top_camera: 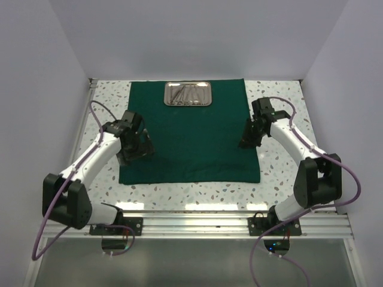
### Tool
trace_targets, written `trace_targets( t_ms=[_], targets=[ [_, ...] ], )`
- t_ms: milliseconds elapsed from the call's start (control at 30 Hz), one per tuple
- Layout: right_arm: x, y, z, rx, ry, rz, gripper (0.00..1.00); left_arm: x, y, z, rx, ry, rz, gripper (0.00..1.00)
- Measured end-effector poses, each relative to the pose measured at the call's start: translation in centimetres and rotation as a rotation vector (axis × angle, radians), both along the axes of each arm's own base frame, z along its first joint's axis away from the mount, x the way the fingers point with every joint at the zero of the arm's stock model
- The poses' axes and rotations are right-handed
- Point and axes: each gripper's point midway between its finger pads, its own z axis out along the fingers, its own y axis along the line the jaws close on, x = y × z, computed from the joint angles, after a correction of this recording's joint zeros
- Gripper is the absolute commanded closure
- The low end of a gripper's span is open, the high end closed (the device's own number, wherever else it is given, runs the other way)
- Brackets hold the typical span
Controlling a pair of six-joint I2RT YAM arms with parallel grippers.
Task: Open and lay out the surgical kit
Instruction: Smooth out the surgical kit at the center of the board.
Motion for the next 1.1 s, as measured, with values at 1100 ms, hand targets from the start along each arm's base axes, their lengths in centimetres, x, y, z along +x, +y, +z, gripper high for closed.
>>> trace_targets(
  t_ms=[1100],
  targets=[
    [-5.7,1.9,-9.9,0.083,0.218,0.115,1.0,0.3,-0.9,-8.5,0.086,0.199,-0.236,0.0]
  ],
)
